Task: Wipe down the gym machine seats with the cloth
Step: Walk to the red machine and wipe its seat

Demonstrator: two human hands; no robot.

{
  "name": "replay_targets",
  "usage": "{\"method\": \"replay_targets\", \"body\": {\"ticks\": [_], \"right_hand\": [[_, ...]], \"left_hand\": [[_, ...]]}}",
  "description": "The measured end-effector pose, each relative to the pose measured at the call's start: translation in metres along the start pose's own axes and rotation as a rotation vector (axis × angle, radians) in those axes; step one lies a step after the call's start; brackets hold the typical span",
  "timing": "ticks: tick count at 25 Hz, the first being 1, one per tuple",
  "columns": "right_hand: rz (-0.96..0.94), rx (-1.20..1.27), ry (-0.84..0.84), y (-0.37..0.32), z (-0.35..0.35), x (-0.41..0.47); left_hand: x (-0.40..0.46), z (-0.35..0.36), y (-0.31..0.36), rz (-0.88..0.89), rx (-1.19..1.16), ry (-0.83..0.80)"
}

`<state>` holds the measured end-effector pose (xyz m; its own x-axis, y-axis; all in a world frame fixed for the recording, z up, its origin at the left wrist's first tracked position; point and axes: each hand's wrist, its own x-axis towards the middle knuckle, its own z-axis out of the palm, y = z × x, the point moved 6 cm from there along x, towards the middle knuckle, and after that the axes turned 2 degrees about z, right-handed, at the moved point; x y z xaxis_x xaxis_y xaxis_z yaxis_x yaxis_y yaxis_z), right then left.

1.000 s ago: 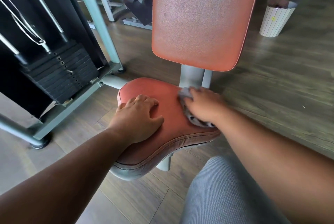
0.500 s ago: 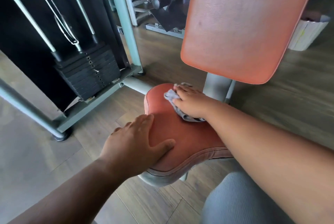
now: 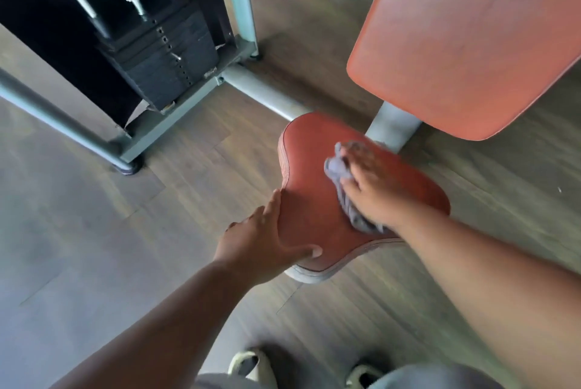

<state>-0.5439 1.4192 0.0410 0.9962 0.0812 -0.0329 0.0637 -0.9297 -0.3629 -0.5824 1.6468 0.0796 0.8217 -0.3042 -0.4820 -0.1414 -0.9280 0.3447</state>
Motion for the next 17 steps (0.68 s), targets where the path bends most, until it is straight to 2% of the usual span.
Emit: {"method": "replay_targets", "body": {"ticks": [2, 4, 7, 11, 15, 17], "right_hand": [[0.193, -0.029, -0.063, 0.01, 0.007, 0.056], [0.277, -0.006, -0.129, -0.004, 0.021, 0.081], [0.133, 0.031, -0.154, -0.04, 0.027, 0.054], [-0.014, 0.167, -0.02, -0.081, 0.01, -0.036], [-0.047, 0.287, -0.288, -0.106, -0.001, -0.093], [0.012, 0.41, -0.438, -0.119, -0.024, -0.112]], "left_hand": [[0.004, 0.002, -0.003, 0.0, -0.032, -0.007], [0.007, 0.003, -0.005, 0.004, -0.035, -0.005], [0.006, 0.005, -0.007, 0.015, 0.013, -0.005], [-0.011, -0.002, -0.006, 0.046, 0.075, 0.004], [-0.06, -0.019, 0.005, 0.088, 0.236, -0.056], [-0.099, -0.039, 0.01, 0.087, 0.293, -0.103]]}}
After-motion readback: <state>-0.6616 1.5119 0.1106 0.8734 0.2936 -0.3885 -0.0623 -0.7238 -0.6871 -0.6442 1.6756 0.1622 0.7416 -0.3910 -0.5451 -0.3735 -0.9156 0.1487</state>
